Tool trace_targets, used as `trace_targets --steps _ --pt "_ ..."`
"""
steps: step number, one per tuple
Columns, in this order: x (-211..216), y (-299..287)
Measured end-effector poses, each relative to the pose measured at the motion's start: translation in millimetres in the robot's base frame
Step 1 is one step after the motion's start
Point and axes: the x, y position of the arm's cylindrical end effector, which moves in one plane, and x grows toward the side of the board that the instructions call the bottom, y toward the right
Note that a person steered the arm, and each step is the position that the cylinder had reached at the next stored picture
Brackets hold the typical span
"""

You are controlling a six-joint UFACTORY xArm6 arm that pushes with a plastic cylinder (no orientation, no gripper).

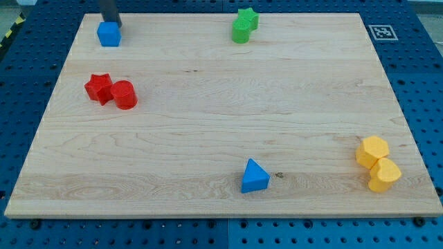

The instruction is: Slide the blue cube towards the right

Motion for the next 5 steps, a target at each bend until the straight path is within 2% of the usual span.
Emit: trace_targets --steps 1,2,4,5 --pt "1 -10" --pt "1 -68" --pt "3 -68" --pt "23 -58"
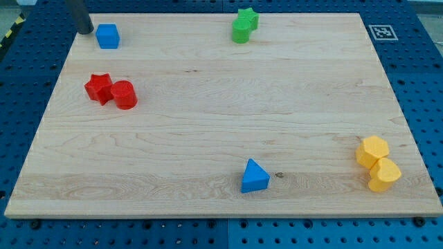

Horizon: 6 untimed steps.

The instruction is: Slide the blue cube towards the right

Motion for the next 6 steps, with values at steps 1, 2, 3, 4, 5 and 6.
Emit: trace_targets --steps 1,2,3,4,5,6 --pt "9 15" --pt "9 35" --pt "11 72" --pt "17 113" --pt "31 153" --pt "51 208"
